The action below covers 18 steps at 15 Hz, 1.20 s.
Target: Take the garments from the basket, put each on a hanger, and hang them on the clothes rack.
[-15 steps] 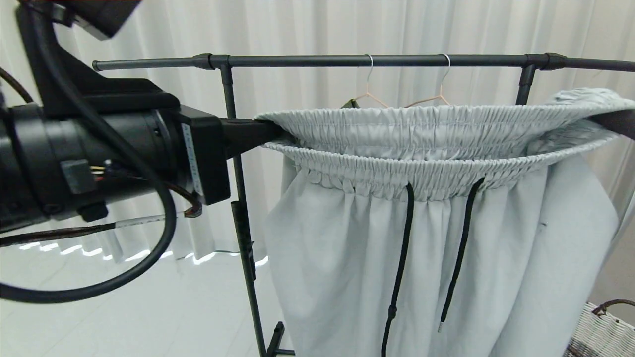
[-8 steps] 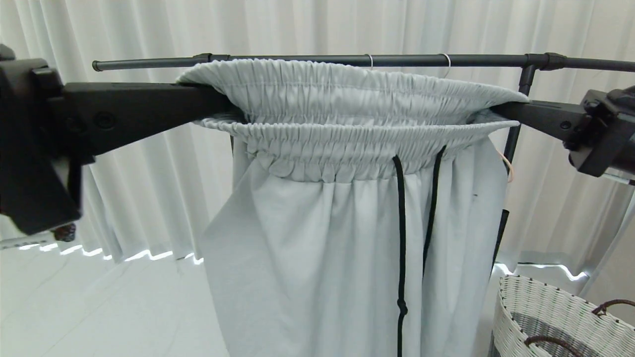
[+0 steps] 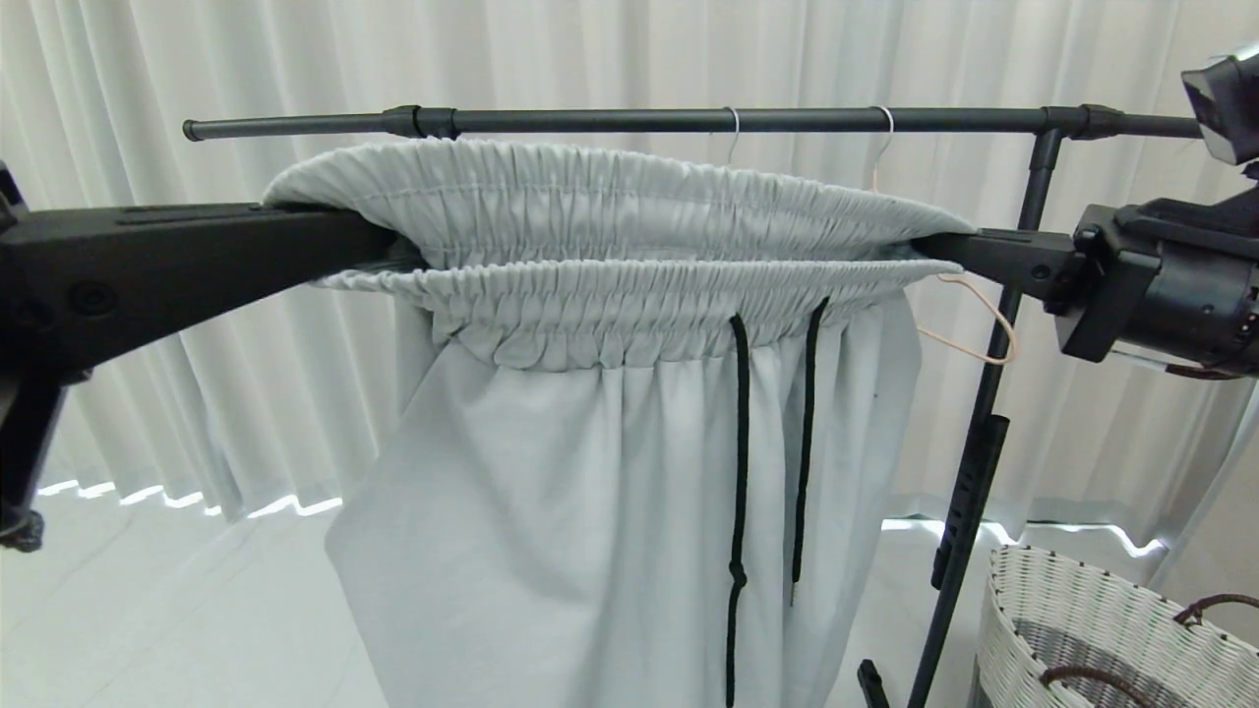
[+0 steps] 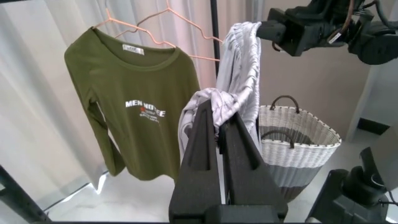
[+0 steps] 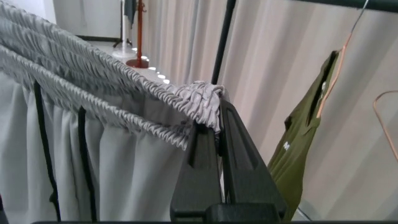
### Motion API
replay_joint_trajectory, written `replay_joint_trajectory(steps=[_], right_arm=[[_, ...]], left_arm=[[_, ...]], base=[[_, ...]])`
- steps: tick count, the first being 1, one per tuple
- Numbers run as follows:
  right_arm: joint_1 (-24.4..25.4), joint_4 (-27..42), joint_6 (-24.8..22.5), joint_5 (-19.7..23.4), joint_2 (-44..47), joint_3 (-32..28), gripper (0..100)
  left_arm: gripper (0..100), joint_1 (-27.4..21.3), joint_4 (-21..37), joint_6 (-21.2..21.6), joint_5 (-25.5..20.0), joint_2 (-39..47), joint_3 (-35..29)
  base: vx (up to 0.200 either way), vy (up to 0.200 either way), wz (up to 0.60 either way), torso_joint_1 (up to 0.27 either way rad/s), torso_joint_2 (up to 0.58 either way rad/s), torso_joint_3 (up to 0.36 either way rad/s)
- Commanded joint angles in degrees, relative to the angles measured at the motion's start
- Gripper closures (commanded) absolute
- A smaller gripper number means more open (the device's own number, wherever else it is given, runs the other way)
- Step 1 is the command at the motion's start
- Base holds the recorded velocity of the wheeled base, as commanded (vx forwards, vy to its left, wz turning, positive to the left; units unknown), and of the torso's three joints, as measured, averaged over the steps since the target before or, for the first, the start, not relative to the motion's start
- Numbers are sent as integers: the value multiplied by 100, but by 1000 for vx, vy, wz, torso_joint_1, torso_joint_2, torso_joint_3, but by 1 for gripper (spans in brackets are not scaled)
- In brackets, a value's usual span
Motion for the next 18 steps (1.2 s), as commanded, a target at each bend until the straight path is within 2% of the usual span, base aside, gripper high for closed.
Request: replay_joint_trajectory(steps=[1,2,3,4,5,9,13,14,15,16,18], right_arm=[[-8,3,-1,-10,14,13,100],[-17,3,-9,-10,5,13,100],[-34,3,-97,-45,-12,48,100],[-69,3,-431,-169,-65,144,100],[-87,3,-572,-265,-162,224,100],[-78,82,-563,-336,-786,311,100],[-78,495,-563,-336,-1401,162,100],[-78,785,-563,-327,-1603,136,100],[-78,882,-563,-327,-1673,171,100],[-78,1102,-581,-318,-1867,505,100],[-78,1093,-598,-327,-1919,558,100]], left_arm=[[100,36,7,-1,9,10,16],[100,98,33,-1,18,89,16],[100,379,121,-1,35,318,-1],[100,687,112,-1,9,643,-71],[100,845,103,-45,9,845,-203],[100,1355,103,-45,-9,1364,-616],[100,1346,103,-45,-9,1364,-1065],[100,1267,112,-36,-26,1373,-1232],[100,1223,112,-36,-44,1390,-1214],[100,1056,112,-27,-35,1425,-906],[100,907,112,-18,-35,1469,-819]], base=[[0,0,0,0,0,0],[0,0,0,0,0,0],[0,0,0,0,0,0],[0,0,0,0,0,0],[0,0,0,0,0,0],[0,0,0,0,0,0],[0,0,0,0,0,0],[0,0,0,0,0,0],[0,0,0,0,0,0],[0,0,0,0,0,0],[0,0,0,0,0,0]])
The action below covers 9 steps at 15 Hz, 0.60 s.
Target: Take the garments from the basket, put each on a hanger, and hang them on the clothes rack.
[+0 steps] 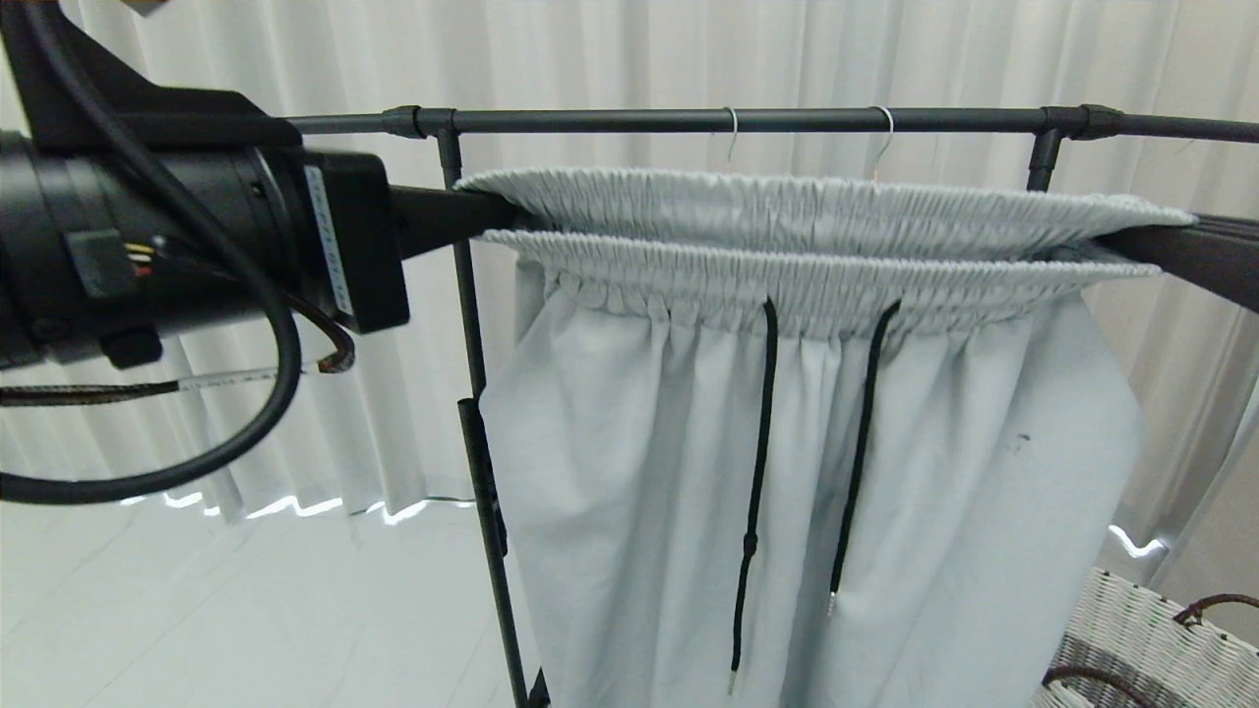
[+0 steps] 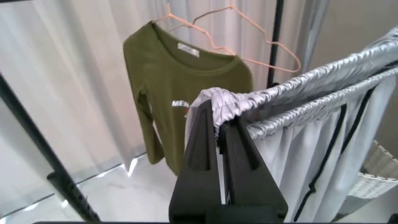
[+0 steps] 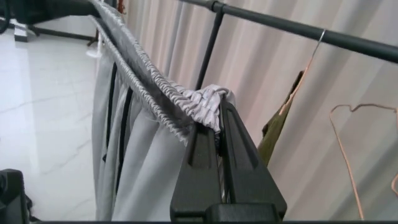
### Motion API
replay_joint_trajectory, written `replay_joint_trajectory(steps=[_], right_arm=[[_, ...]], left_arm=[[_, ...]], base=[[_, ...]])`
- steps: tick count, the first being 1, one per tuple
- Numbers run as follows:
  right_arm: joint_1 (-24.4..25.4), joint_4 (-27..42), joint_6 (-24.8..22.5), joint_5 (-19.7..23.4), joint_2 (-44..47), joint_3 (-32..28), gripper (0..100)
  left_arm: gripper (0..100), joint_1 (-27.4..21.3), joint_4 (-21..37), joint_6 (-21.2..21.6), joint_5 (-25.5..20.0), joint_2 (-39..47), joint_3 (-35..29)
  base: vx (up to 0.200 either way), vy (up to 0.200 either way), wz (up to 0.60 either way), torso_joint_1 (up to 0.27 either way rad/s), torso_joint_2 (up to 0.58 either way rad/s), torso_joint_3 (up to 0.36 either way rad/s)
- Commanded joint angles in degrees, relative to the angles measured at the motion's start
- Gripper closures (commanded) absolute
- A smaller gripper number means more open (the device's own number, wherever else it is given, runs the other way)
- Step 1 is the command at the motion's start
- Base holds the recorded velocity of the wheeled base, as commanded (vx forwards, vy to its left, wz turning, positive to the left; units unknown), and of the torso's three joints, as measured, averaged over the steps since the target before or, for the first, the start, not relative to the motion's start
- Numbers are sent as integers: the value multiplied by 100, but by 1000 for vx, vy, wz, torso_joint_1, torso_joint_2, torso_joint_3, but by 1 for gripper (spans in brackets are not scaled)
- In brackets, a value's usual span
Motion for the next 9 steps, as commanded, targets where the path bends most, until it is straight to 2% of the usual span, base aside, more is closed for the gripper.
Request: replay_joint_trajectory(steps=[1,9], right_arm=[[2,28,-5,-6,-215,-81,100],[-50,54,-5,-15,-242,-2,100]], left_arm=[[100,-122,-10,15,3,95,15],[100,-149,-10,15,56,77,42]], base=[[0,0,0,0,0,0],[0,0,0,0,0,0]])
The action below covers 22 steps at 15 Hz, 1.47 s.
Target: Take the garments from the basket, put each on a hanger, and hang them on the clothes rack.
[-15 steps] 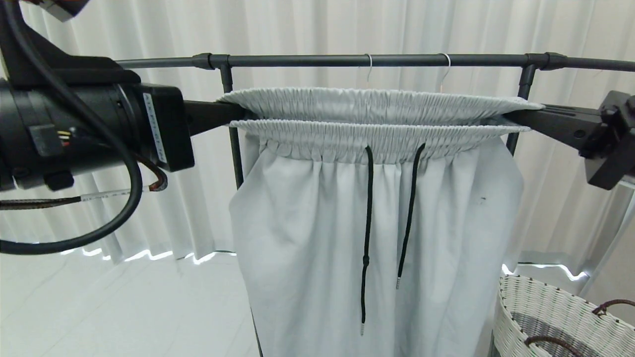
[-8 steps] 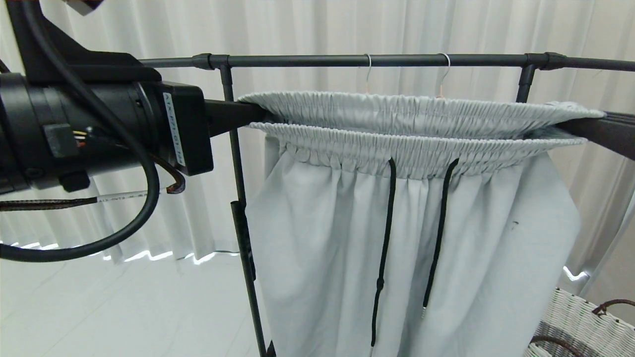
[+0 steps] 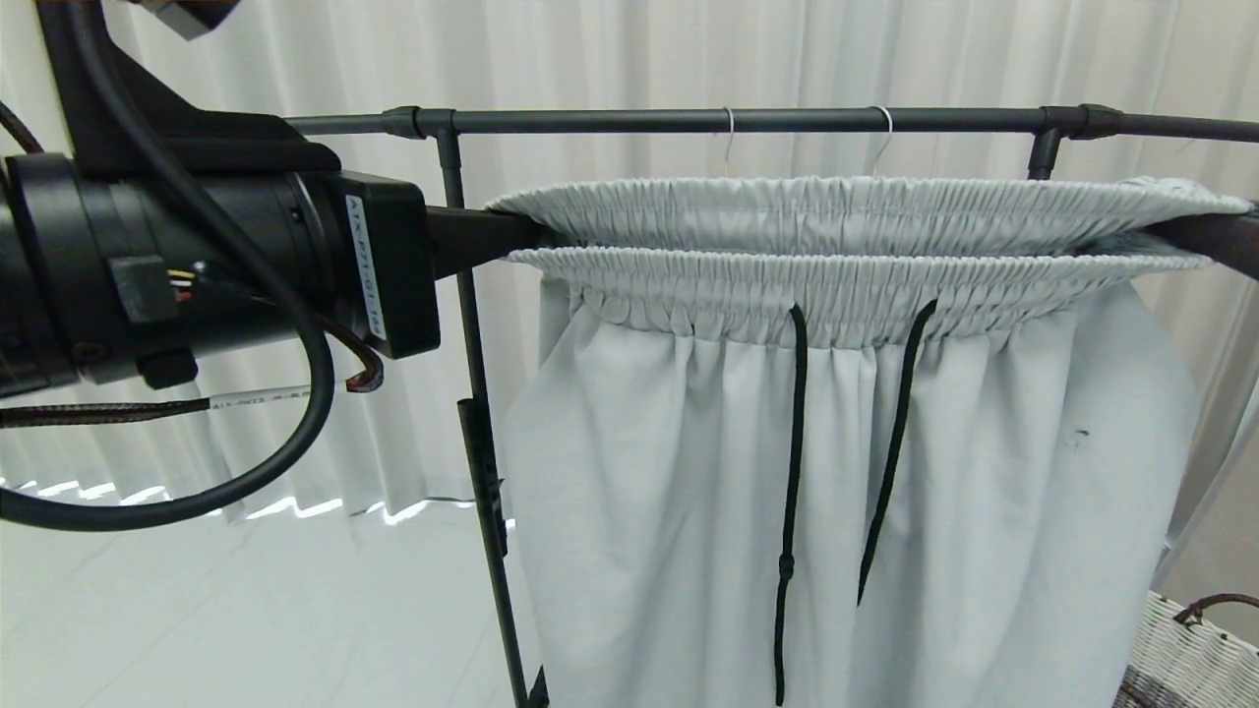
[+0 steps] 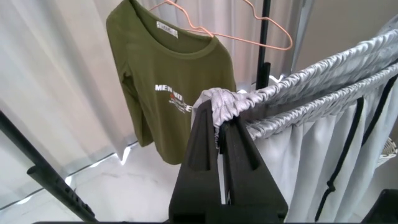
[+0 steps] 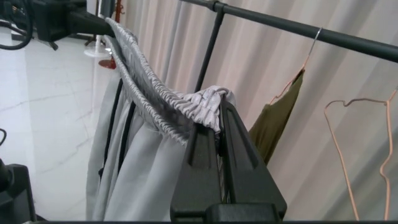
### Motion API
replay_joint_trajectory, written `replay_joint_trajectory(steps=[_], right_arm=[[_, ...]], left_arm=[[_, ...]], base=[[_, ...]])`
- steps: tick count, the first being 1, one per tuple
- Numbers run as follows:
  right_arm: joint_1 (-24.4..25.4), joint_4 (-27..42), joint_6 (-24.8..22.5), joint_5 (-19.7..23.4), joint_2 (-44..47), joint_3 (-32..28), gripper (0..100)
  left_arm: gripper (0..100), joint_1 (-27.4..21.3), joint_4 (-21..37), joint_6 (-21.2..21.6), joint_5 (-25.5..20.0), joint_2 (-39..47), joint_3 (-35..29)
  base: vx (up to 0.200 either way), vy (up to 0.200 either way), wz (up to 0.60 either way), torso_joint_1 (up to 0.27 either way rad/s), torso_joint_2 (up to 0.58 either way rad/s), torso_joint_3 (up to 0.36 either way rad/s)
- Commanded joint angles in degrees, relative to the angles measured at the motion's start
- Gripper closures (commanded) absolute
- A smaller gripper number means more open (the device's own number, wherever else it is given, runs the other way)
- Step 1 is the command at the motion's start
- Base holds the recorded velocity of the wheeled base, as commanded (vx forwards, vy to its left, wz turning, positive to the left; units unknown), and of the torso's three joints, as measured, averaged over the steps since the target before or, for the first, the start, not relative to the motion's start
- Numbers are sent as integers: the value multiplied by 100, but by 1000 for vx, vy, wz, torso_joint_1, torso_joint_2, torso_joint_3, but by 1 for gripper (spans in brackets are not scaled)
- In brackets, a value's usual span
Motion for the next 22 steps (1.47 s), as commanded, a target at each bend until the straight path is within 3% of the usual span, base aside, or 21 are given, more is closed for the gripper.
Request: replay_joint_trajectory(steps=[1,11,12,18,20,22], right_arm=[[1,3,-2,9,-8,6,100],[-43,267,-11,9,-96,-11,100],[-43,267,-11,1,-96,15,0],[-70,249,-152,-17,-104,147,0],[-377,267,-152,-17,-148,296,0],[-1080,390,-152,-17,-122,613,0]], left_arm=[[100,1,1,-1,-4,-4,29],[100,1,1,8,-4,-4,-6],[100,1,1,8,-4,-4,11],[100,168,1,-10,5,-92,205],[100,432,-8,-45,5,-294,706],[100,696,-34,17,5,-707,1549]], base=[[0,0,0,0,0,0],[0,0,0,0,0,0],[0,0,0,0,0,0],[0,0,0,0,0,0],[0,0,0,0,0,0],[0,0,0,0,0,0]])
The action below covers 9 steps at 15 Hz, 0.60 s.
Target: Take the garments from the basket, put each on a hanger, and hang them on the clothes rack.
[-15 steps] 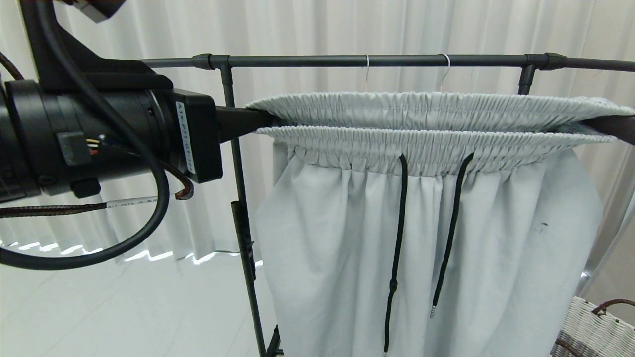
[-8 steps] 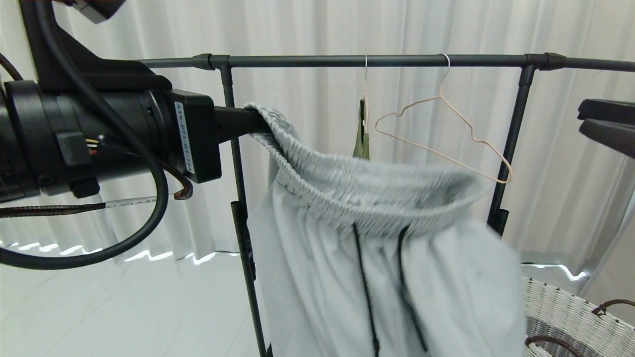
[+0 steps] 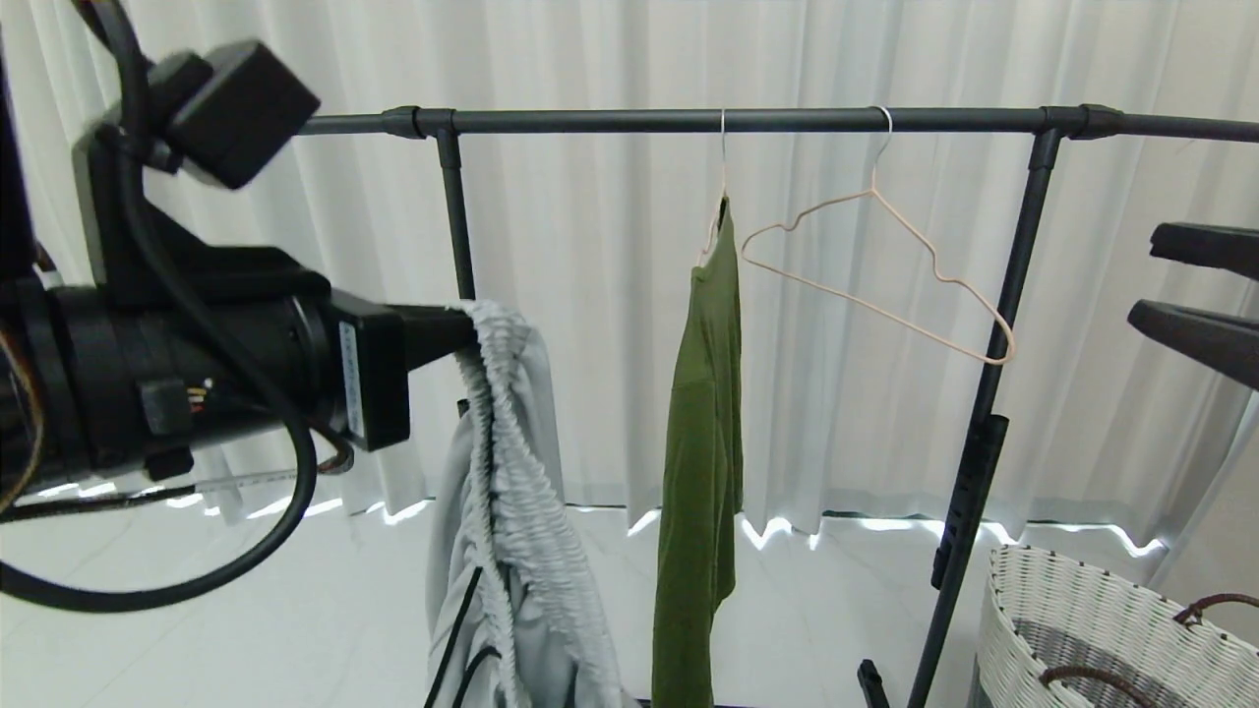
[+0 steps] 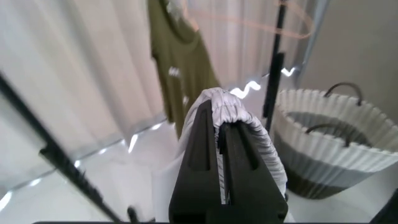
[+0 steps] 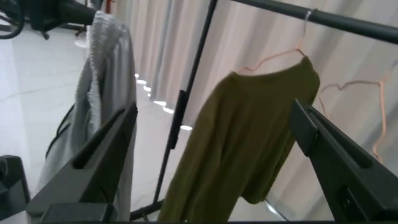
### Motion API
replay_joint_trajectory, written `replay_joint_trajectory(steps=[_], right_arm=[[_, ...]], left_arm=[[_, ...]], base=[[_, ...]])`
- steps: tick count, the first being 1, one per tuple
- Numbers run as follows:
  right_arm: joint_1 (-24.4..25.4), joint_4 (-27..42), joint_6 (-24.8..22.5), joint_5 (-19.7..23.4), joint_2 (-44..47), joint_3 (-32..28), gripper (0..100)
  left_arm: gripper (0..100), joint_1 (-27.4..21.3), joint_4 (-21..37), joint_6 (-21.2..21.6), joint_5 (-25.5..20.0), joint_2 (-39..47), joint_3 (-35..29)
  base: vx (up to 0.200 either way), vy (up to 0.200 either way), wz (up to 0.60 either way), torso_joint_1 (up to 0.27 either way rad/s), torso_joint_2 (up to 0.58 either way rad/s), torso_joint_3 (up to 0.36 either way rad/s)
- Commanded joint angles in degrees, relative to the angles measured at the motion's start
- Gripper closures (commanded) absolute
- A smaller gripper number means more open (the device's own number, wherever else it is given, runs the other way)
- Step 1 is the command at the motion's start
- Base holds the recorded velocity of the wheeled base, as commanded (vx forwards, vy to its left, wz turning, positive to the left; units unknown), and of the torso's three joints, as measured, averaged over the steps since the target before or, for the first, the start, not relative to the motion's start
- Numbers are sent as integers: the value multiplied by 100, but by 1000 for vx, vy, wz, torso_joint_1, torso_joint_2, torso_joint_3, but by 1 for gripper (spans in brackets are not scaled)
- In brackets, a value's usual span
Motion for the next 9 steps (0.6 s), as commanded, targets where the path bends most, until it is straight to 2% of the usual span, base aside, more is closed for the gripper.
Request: replay_joint_trajectory(steps=[1,2,4,6,8,9], right_arm=[[-706,201,-2,-9,-2,413,0],[-1031,386,-19,-35,-11,563,0],[-1348,623,-54,-281,-55,976,0],[-1365,623,-54,-940,-37,1398,0],[-1348,570,-28,-1661,-19,1776,0],[-1365,526,-19,-1731,-46,1908,0]], left_arm=[[100,387,-16,24,-2,-581,816],[100,633,-60,-11,-2,-748,1080],[100,1099,-376,-11,-19,-1117,1757],[100,1450,-798,24,-19,-1276,2170],[100,1995,-956,24,-10,-1416,2469],[100,2162,-956,15,-10,-1460,2557]], base=[[0,0,0,0,0,0],[0,0,0,0,0,0],[0,0,0,0,0,0],[0,0,0,0,0,0],[0,0,0,0,0,0],[0,0,0,0,0,0]])
